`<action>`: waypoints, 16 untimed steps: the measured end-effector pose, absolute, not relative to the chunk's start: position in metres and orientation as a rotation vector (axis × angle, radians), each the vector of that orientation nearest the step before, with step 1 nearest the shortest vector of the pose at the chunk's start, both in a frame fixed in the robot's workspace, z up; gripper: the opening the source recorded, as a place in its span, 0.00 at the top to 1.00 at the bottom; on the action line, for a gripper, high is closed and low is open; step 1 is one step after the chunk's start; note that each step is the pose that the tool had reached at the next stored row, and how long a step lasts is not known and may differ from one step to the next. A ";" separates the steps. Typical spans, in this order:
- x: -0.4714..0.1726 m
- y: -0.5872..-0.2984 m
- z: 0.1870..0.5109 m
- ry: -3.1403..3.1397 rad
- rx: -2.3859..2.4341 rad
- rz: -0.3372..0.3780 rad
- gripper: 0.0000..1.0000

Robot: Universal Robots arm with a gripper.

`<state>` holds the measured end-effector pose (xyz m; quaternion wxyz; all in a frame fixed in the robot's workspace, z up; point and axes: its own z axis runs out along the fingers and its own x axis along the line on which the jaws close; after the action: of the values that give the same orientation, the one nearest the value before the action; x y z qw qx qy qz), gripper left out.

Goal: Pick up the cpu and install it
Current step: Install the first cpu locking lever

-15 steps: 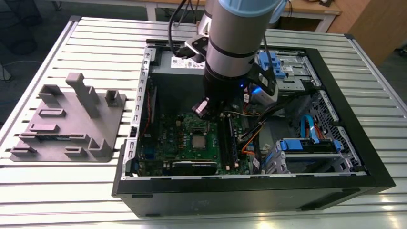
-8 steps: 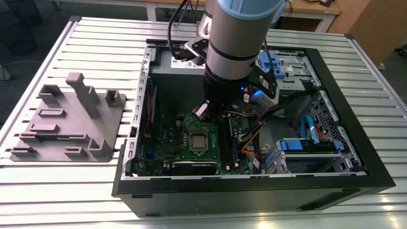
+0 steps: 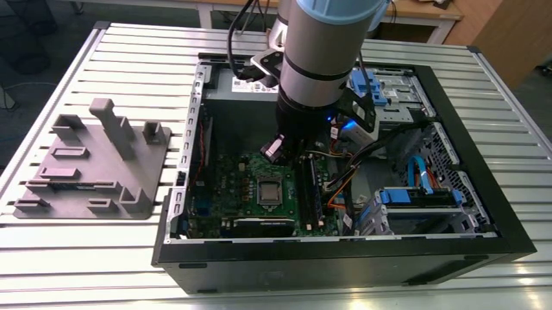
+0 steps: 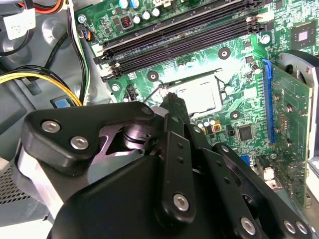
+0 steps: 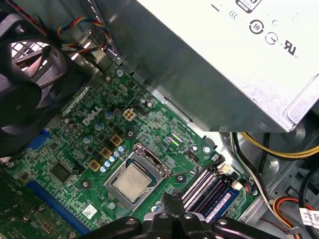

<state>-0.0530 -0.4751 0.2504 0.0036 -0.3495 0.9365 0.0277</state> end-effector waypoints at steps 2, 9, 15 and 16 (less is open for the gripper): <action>-0.053 -0.475 0.250 2.935 -1.095 0.087 0.89; -0.053 -0.475 0.251 2.936 -1.095 0.086 0.89; -0.053 -0.474 0.256 2.935 -1.095 0.087 0.89; -0.053 -0.474 0.257 2.935 -1.095 0.087 0.89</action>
<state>-0.0530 -0.4740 0.2573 0.0036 -0.3495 0.9365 0.0277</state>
